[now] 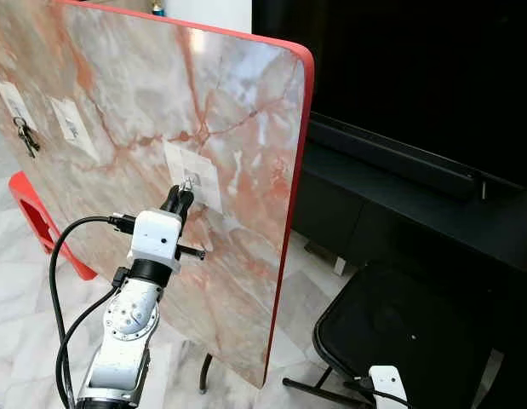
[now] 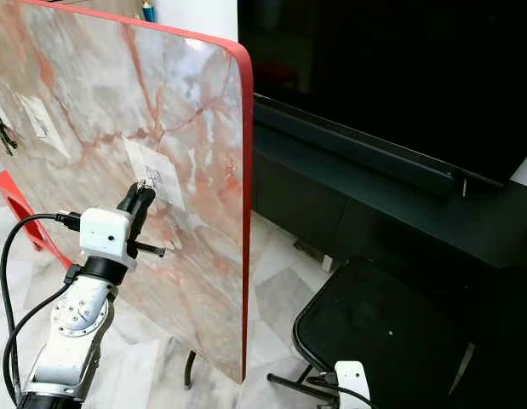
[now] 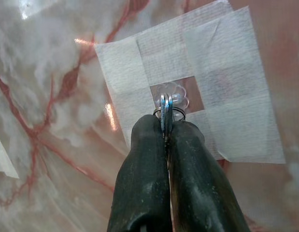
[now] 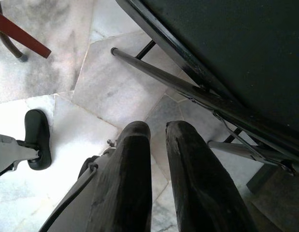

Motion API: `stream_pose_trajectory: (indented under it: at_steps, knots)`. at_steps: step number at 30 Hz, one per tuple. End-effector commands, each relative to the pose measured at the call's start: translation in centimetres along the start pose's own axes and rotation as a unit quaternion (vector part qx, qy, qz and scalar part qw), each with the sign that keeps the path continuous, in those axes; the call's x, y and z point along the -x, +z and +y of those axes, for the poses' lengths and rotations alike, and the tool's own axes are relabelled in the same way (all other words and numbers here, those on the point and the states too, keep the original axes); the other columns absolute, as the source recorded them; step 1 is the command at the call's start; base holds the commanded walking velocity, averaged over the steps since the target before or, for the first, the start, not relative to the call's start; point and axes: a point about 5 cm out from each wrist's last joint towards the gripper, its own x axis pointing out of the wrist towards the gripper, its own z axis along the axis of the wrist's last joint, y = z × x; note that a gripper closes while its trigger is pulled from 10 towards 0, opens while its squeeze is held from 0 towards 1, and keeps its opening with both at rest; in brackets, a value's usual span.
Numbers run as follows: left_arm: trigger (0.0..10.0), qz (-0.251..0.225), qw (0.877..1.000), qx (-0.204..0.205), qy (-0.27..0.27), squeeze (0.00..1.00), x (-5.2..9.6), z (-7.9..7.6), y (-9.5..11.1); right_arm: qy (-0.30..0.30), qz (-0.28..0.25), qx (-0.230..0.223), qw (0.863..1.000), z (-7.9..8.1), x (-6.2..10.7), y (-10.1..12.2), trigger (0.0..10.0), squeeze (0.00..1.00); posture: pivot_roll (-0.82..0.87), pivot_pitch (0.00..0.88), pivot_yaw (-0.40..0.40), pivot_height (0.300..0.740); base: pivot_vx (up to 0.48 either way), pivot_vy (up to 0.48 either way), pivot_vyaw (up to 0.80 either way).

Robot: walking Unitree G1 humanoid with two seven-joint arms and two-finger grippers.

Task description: Hang keys on a hook

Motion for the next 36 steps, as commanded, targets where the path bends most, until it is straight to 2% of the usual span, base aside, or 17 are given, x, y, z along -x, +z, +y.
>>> stream_pose_trajectory:
  at_steps: [1, 4, 12, 21, 30, 36]
  knots:
    - [10.0, -0.003, 1.000, -0.007, 0.009, 0.00, -0.6, 0.5, 0.2, -0.002, 0.001, 0.003, 1.000, -0.2, 0.0, 0.1, 10.0, 0.00, -0.02, 0.000, -0.055, 0.740, 0.000, 0.000, 0.00]
    - [10.0, -0.005, 1.000, -0.008, 0.011, 0.00, -1.0, 0.6, 0.1, -0.002, 0.000, 0.002, 1.000, -0.2, 0.0, 0.1, 10.0, 0.00, -0.02, 0.000, -0.054, 0.740, 0.000, 0.000, 0.00]
    - [10.0, 0.000, 1.000, -0.008, 0.011, 0.00, -1.0, 0.5, -0.1, -0.002, 0.000, 0.001, 1.000, -0.2, 0.0, 0.0, 10.0, 0.00, -0.03, 0.000, -0.051, 0.740, 0.000, 0.000, 0.00]
    - [10.0, 0.042, 0.999, -0.006, -0.013, 0.00, -0.5, -0.4, -1.8, -0.002, 0.000, 0.001, 1.000, -0.2, 0.0, 0.0, 10.0, 0.00, -0.03, 0.000, -0.050, 0.740, 0.000, 0.000, 0.00]
    - [10.0, 0.052, 0.999, -0.004, -0.017, 0.00, -0.3, -0.6, -2.2, -0.002, 0.001, 0.001, 1.000, -0.2, 0.0, 0.1, 10.0, 0.00, -0.03, 0.000, -0.052, 0.740, 0.000, 0.000, 0.00]
    - [10.0, 0.063, 0.998, -0.002, -0.017, 0.00, 0.5, -0.6, -2.6, -0.002, 0.000, 0.001, 1.000, -0.2, 0.0, 0.1, 10.0, 0.00, -0.03, 0.000, -0.052, 0.740, 0.000, 0.000, 0.00]
